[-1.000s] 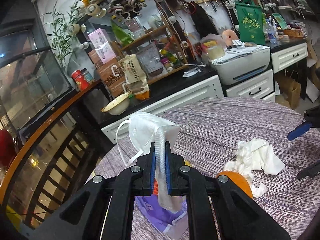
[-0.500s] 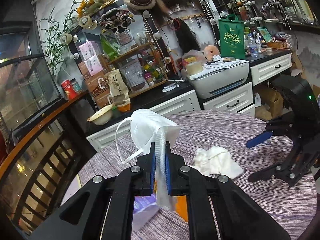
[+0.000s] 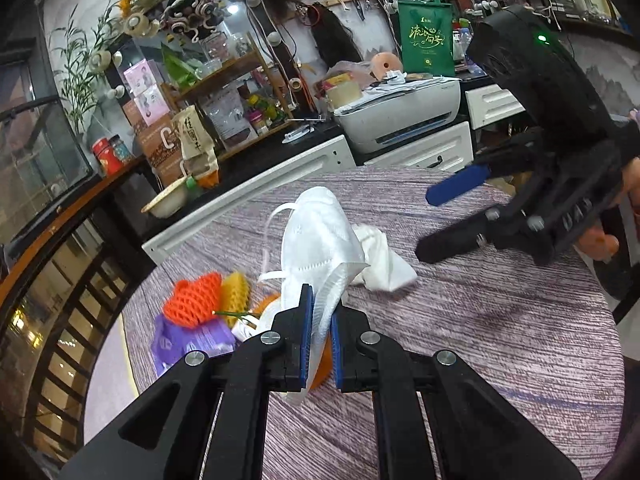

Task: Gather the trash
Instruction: 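Lower the right gripper onto the orange and grasp its stem, then carry the orange into the black bin and open the right gripper while the left carries the mask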

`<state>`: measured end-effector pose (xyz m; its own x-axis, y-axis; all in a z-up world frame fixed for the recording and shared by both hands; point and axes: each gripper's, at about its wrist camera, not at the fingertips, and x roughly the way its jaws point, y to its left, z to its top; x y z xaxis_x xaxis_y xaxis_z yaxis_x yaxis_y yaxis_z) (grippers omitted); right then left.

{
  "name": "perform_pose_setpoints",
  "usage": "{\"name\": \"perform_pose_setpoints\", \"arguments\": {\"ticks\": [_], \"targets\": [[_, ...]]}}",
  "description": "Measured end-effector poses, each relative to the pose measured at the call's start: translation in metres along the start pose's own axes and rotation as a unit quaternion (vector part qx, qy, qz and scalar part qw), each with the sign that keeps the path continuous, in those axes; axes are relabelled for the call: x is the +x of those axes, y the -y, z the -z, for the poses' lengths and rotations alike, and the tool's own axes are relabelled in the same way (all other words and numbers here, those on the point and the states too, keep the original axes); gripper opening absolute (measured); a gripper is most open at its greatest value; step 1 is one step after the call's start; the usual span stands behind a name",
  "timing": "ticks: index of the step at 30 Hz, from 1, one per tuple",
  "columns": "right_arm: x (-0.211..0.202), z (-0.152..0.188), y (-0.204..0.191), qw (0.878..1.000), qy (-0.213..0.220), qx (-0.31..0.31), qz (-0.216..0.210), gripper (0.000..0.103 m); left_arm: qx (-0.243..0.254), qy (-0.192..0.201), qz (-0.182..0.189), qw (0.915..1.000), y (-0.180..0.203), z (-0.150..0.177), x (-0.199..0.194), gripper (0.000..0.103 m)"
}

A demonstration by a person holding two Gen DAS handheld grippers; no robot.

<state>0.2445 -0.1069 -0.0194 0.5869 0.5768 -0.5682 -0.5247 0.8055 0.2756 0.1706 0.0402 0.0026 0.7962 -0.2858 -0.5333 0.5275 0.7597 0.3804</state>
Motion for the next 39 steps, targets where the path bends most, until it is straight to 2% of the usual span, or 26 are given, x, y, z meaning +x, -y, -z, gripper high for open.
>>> {"name": "perform_pose_setpoints", "arguments": {"ticks": [3, 7, 10, 14, 23, 25, 29, 30, 33, 34, 37, 39], "targets": [[-0.004, -0.002, 0.004, 1.0, 0.005, 0.001, 0.004, 0.083, -0.016, 0.01, 0.021, 0.9996, 0.004, 0.005, -0.021, 0.009], [-0.007, -0.009, 0.009, 1.0, 0.013, 0.007, 0.008, 0.083, 0.019, -0.004, 0.025, 0.9995, 0.03, 0.017, -0.035, 0.009], [-0.01, -0.018, 0.009, 1.0, 0.025, 0.011, 0.005, 0.083, -0.008, 0.012, 0.036, 0.9992, 0.037, 0.025, -0.053, 0.009], [0.0, -0.033, -0.002, 1.0, 0.027, -0.004, 0.003, 0.083, -0.076, 0.028, 0.02, 0.9965, 0.029, 0.033, -0.073, 0.009], [0.075, -0.065, -0.05, 0.997, -0.028, -0.061, -0.03, 0.08, -0.139, 0.028, -0.036, 0.9893, 0.019, 0.055, -0.105, 0.009], [0.096, -0.07, -0.059, 0.996, -0.046, -0.072, -0.032, 0.071, -0.158, 0.029, -0.041, 0.9862, 0.016, 0.061, -0.111, 0.009], [0.125, -0.075, -0.069, 0.994, -0.062, -0.083, -0.028, 0.06, -0.176, 0.028, -0.051, 0.9826, 0.012, 0.07, -0.12, 0.009], [0.129, -0.076, -0.074, 0.993, -0.06, -0.095, -0.023, 0.053, -0.181, 0.027, -0.053, 0.9817, 0.011, 0.073, -0.121, 0.009], [0.137, -0.075, -0.086, 0.989, -0.063, -0.13, -0.008, 0.014, -0.195, 0.031, -0.051, 0.9789, 0.007, 0.077, -0.126, 0.009], [0.139, -0.074, -0.089, 0.988, -0.065, -0.138, -0.009, 0.009, -0.201, 0.033, -0.05, 0.9778, 0.006, 0.078, -0.126, 0.009], [0.136, -0.072, -0.091, 0.988, -0.054, -0.145, 0.0, 0.008, -0.212, 0.036, -0.052, 0.9751, 0.003, 0.08, -0.124, 0.009], [0.126, -0.072, -0.091, 0.989, -0.042, -0.141, -0.008, 0.006, -0.22, 0.038, -0.052, 0.9735, 0.003, 0.08, -0.123, 0.009]]}}
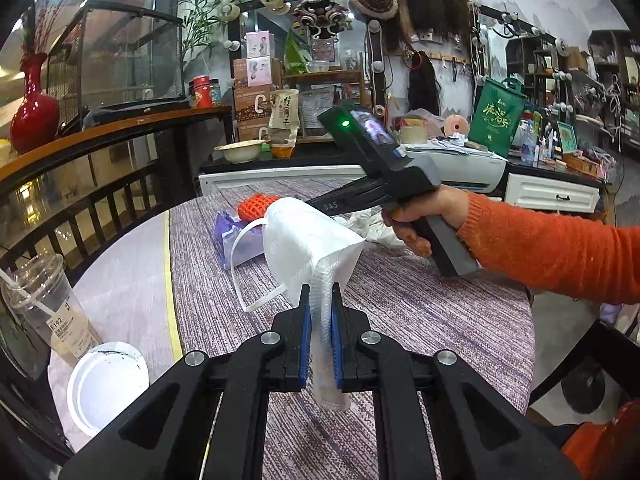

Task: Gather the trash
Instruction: 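Carry the orange into the black bin and open the right gripper while the left carries the mask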

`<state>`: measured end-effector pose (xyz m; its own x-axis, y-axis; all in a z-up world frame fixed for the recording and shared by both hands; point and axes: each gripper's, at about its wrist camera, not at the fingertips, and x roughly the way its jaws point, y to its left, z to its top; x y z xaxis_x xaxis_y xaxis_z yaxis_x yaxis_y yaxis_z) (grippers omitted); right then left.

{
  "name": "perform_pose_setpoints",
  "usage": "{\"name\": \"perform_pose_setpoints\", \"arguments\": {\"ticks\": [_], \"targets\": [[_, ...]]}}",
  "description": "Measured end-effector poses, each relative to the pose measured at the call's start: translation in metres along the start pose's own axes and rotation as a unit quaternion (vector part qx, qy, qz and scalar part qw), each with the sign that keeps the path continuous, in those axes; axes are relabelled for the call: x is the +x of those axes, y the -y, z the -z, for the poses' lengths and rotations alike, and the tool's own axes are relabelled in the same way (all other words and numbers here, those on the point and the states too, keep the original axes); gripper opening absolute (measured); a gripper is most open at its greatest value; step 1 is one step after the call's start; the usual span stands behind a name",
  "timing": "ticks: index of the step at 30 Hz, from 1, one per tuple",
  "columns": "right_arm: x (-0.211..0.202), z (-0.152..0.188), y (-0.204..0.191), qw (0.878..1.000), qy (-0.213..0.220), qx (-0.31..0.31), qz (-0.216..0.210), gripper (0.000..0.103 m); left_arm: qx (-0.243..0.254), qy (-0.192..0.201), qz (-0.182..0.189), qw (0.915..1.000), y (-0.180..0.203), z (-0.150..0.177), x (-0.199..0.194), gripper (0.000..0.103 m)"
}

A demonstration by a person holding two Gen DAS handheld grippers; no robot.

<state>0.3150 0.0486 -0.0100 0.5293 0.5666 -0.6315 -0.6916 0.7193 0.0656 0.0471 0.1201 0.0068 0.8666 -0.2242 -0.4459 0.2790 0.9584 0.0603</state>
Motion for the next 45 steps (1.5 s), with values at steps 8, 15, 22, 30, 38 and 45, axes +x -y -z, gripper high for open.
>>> {"name": "perform_pose_setpoints", "arguments": {"ticks": [8, 15, 22, 30, 38, 45], "targets": [[-0.065, -0.003, -0.001, 0.997, 0.066, 0.006, -0.025, 0.005, -0.013, 0.016, -0.004, 0.9998, 0.007, -0.011, 0.001, 0.009], [-0.123, 0.008, 0.029, 0.993, 0.086, 0.055, -0.056, 0.005, -0.019, 0.03, 0.012, 0.9993, 0.021, -0.027, 0.009, 0.009], [-0.184, 0.044, 0.079, 0.992, 0.1, 0.078, -0.002, 0.005, -0.014, 0.038, 0.054, 0.9977, 0.051, -0.046, 0.031, 0.009], [-0.23, 0.12, 0.154, 0.977, 0.071, 0.133, 0.149, 0.005, -0.004, 0.044, 0.112, 0.9927, 0.098, -0.074, 0.063, 0.009], [-0.218, 0.204, 0.227, 0.951, 0.008, 0.221, 0.218, 0.005, 0.023, 0.054, 0.165, 0.9846, 0.162, -0.11, 0.089, 0.009], [-0.17, 0.264, 0.261, 0.933, -0.057, 0.275, 0.223, 0.005, 0.028, 0.037, 0.205, 0.9776, 0.208, -0.122, 0.114, 0.009]]}}
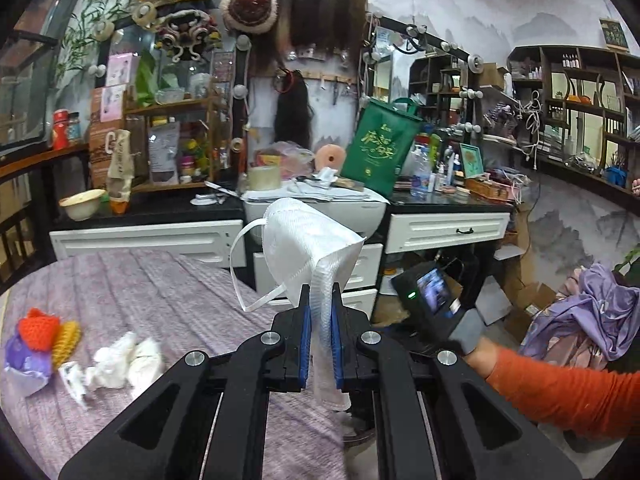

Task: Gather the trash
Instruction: 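Carry the orange into the black bin and open the right gripper while the left carries the mask, then move the left gripper over the black bin and release the mask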

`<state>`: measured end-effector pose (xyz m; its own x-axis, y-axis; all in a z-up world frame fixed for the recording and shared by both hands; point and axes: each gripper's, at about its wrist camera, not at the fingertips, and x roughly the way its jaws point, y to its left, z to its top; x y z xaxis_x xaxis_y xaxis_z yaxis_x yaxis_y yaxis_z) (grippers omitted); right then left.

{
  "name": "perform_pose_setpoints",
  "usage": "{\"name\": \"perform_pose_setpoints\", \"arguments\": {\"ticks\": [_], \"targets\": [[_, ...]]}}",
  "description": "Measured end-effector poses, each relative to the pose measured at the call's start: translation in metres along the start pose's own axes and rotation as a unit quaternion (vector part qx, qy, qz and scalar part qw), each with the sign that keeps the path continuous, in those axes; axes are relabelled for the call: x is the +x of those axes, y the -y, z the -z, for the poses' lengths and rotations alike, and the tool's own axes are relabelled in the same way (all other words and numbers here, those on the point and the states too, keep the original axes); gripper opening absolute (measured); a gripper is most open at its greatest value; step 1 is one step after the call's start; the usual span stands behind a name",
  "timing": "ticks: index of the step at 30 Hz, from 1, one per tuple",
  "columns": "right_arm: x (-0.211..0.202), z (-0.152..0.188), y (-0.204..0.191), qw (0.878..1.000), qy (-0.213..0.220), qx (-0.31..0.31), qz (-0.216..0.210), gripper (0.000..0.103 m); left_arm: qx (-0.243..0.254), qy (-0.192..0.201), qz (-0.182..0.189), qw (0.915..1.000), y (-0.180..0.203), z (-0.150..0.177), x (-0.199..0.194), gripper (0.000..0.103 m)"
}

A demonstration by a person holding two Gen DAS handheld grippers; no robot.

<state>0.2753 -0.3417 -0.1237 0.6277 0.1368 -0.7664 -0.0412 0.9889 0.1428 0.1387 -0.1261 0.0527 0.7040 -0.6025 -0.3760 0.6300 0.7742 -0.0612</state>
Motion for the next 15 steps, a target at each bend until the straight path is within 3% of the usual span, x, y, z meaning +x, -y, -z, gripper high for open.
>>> {"name": "perform_pose_setpoints", "arguments": {"ticks": [6, 15], "targets": [[0.037, 0.022, 0.021, 0.998, -0.033, 0.053, -0.01, 0.009, -0.011, -0.035, 0.018, 0.9992, 0.011, 0.009, 0.037, 0.009], [0.01, 0.043, 0.063, 0.994, -0.006, 0.111, 0.005, 0.015, -0.022, -0.096, 0.045, 0.9942, 0.039, 0.028, 0.089, 0.009]]}}
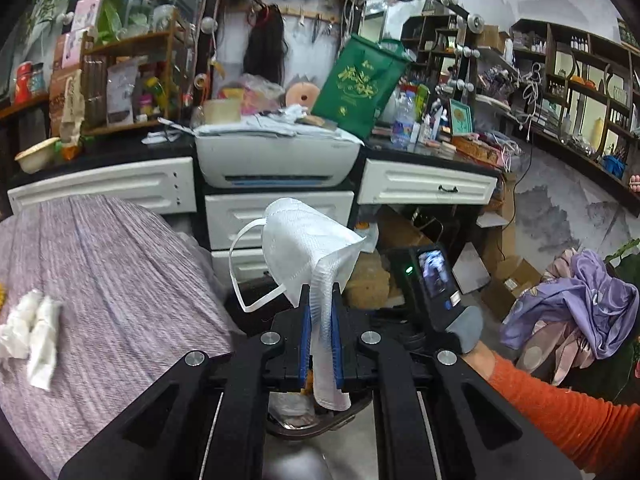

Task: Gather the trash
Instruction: 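Move the left gripper over the black bin and release the mask, then move both tools back over the table toward the white tissues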

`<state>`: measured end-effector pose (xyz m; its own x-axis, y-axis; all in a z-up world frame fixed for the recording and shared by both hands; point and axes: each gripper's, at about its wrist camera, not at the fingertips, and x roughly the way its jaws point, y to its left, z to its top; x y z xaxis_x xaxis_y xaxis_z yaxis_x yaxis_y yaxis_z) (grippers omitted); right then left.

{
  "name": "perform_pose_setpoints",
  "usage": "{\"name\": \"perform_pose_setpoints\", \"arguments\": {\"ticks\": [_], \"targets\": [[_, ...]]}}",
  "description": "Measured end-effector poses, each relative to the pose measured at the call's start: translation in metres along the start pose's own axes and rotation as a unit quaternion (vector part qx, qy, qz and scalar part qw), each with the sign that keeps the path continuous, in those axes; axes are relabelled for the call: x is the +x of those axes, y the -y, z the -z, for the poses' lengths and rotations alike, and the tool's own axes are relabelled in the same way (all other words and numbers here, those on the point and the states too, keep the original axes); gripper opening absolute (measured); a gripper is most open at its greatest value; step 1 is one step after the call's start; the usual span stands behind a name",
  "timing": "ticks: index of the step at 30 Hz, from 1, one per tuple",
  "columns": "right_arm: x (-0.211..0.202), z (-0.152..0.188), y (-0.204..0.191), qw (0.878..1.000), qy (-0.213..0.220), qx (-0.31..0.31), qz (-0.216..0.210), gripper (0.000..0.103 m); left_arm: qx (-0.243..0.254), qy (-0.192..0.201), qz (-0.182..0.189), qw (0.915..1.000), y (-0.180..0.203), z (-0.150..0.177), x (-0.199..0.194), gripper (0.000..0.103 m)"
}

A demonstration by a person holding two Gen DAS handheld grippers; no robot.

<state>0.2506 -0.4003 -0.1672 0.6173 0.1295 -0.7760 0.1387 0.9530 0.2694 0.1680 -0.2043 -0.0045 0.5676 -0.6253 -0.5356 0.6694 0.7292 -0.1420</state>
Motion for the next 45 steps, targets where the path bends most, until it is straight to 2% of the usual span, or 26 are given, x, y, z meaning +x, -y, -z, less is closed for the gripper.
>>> {"name": "perform_pose_setpoints", "arguments": {"ticks": [3, 10, 14, 17, 18, 20, 21, 22, 23, 24, 25, 28, 29, 31, 35, 37, 39, 45], "targets": [[-0.019, 0.003, 0.019, 1.0, 0.018, 0.019, 0.007, 0.018, 0.0, -0.025, 0.0, 0.9997, 0.008, 0.003, 0.024, 0.009], [-0.055, 0.013, 0.051, 0.998, 0.045, 0.039, 0.018, 0.031, 0.015, -0.105, -0.019, 0.9941, 0.021, 0.023, 0.087, 0.009], [-0.071, 0.02, 0.059, 0.998, 0.056, 0.038, 0.019, 0.036, 0.012, -0.133, -0.023, 0.9908, 0.022, 0.033, 0.108, 0.009], [-0.078, 0.022, 0.061, 0.997, 0.064, 0.041, 0.017, 0.038, 0.022, -0.148, -0.047, 0.9876, 0.021, 0.043, 0.121, 0.01], [-0.08, 0.023, 0.061, 0.997, 0.066, 0.043, 0.013, 0.04, 0.023, -0.152, -0.053, 0.9867, 0.02, 0.045, 0.125, 0.013], [-0.082, 0.025, 0.06, 0.997, 0.067, 0.044, 0.011, 0.041, 0.015, -0.164, -0.064, 0.9842, 0.014, 0.05, 0.132, 0.029], [-0.082, 0.026, 0.059, 0.997, 0.066, 0.041, 0.01, 0.042, 0.01, -0.168, -0.071, 0.9833, 0.011, 0.052, 0.134, 0.045], [-0.081, 0.026, 0.058, 0.997, 0.065, 0.04, 0.01, 0.043, 0.002, -0.168, -0.074, 0.983, 0.008, 0.054, 0.135, 0.058], [-0.081, 0.026, 0.056, 0.997, 0.065, 0.04, 0.009, 0.043, -0.002, -0.166, -0.073, 0.9834, 0.007, 0.054, 0.135, 0.063], [-0.081, 0.026, 0.056, 0.997, 0.065, 0.041, 0.008, 0.045, -0.004, -0.164, -0.072, 0.9837, 0.006, 0.055, 0.135, 0.072], [-0.082, 0.027, 0.055, 0.997, 0.066, 0.043, 0.007, 0.047, -0.005, -0.164, -0.072, 0.9839, 0.007, 0.056, 0.134, 0.078], [-0.087, 0.027, 0.055, 0.996, 0.077, 0.051, 0.005, 0.052, -0.015, -0.16, -0.047, 0.9859, 0.014, 0.059, 0.127, 0.085], [-0.088, 0.027, 0.054, 0.995, 0.08, 0.052, 0.006, 0.054, -0.017, -0.16, -0.039, 0.9862, 0.017, 0.059, 0.125, 0.085], [-0.091, 0.026, 0.056, 0.995, 0.086, 0.059, 0.009, 0.066, -0.02, -0.156, -0.017, 0.9875, 0.026, 0.058, 0.117, 0.087], [-0.095, 0.027, 0.06, 0.993, 0.091, 0.068, 0.01, 0.067, -0.015, -0.136, 0.022, 0.9904, 0.046, 0.054, 0.097, 0.09], [-0.097, 0.029, 0.06, 0.993, 0.092, 0.07, 0.012, 0.072, -0.013, -0.125, 0.043, 0.9912, 0.055, 0.052, 0.086, 0.093], [-0.098, 0.031, 0.061, 0.993, 0.093, 0.071, 0.012, 0.073, -0.011, -0.114, 0.057, 0.9918, 0.063, 0.051, 0.074, 0.093], [-0.098, 0.035, 0.054, 0.994, 0.088, 0.071, 0.002, 0.073, -0.021, -0.081, 0.071, 0.994, 0.062, 0.047, 0.039, 0.096]]}}
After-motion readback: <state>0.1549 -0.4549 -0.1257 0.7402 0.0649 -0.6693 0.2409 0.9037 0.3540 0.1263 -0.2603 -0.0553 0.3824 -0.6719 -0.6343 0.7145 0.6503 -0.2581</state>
